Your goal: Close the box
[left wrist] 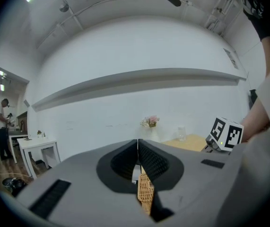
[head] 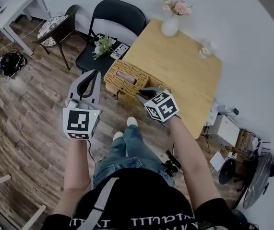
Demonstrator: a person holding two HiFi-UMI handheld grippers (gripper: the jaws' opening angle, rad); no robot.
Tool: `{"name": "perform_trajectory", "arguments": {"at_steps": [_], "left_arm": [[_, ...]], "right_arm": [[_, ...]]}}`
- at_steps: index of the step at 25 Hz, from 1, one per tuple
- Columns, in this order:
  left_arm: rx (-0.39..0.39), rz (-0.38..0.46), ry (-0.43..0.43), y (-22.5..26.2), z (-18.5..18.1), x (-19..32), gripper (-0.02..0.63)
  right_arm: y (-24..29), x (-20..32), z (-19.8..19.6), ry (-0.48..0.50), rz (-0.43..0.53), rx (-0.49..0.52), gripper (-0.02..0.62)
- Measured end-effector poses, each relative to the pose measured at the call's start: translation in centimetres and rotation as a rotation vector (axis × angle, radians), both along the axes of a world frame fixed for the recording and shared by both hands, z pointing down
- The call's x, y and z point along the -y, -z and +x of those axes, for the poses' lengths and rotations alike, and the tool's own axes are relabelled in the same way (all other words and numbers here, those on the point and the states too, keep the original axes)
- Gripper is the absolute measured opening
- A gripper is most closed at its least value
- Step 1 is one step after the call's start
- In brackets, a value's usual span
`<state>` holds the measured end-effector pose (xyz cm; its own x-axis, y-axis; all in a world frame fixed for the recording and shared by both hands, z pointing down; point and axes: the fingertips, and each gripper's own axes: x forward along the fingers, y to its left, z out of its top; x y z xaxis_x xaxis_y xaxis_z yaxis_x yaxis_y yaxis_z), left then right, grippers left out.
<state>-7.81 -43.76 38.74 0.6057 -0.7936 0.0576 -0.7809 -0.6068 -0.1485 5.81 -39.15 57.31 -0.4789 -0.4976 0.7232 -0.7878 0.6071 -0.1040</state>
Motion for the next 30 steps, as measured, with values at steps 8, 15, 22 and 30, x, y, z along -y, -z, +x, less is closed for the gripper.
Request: {"name": "perform_trajectory", "arguments": {"at_steps": [8,15,22,30], "left_arm": [[-0.017,0.065,0.000,2.1,0.0,-0.3,0.014],[-0.018,0.084,0.032,4.4,1.2,-1.8,0.014],[-0.035,0.160,0.065,8.4,2.3,-4.6,0.014],[-0.070,0.261,0.101,12.7,2.4,-6.9,0.014]], "right_arm": [[5.4,0.0,0.3,-0.042,0.153,0.016,0.043],[13.4,0.1,2.2,-0.112,0.360,0.092,0.015],[21.5,-1.8,5.0,-0.179,0.557,0.158,0.015],[29.4,-5.1,7.4,-0.248,0.803,0.147,0.015]]}}
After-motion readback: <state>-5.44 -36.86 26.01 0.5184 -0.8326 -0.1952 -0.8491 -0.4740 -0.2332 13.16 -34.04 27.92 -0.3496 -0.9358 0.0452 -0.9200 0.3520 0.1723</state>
